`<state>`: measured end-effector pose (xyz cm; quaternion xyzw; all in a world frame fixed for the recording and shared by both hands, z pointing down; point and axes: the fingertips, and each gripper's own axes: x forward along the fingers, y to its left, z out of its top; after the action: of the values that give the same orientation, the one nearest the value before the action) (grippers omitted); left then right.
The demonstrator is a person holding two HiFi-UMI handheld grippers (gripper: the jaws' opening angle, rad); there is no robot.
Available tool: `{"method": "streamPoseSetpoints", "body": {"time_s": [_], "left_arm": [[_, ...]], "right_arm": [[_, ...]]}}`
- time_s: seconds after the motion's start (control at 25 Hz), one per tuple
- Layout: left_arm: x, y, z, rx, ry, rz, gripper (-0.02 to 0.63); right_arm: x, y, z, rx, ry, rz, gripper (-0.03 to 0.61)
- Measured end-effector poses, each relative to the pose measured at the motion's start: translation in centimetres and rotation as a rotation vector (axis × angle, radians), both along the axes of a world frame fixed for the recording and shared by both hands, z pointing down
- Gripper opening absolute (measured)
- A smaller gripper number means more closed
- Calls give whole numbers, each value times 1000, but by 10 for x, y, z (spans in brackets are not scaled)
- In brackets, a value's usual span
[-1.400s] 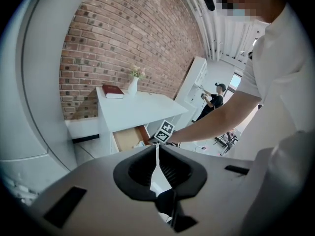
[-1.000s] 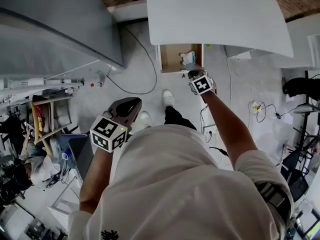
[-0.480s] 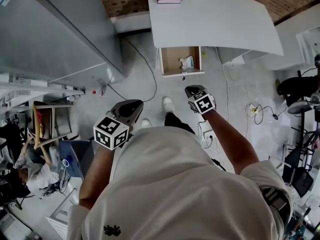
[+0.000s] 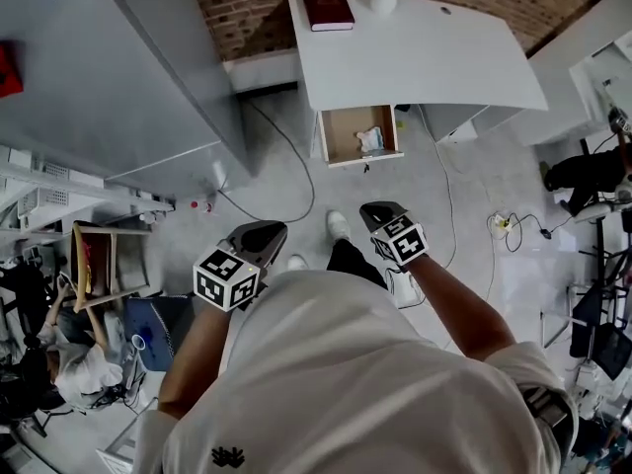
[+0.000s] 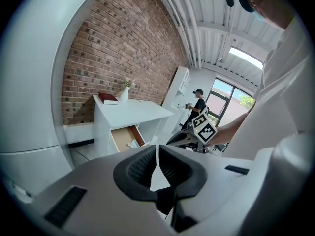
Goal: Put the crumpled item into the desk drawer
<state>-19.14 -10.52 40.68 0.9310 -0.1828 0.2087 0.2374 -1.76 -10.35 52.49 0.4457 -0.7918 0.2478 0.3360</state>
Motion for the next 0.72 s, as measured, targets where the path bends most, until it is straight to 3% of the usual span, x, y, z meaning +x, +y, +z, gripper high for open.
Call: {"method": "streamPoseSetpoints", "body": {"time_s": [0.36,0.72], "left_arm": [[1,23,4,8,-17,57,35],[-9,38,-2,-5,33,43,35]], "right_arm": [[-24,31,-31,39,-46,6,29],[-44,52,-40,74,-15,-27,29]]}}
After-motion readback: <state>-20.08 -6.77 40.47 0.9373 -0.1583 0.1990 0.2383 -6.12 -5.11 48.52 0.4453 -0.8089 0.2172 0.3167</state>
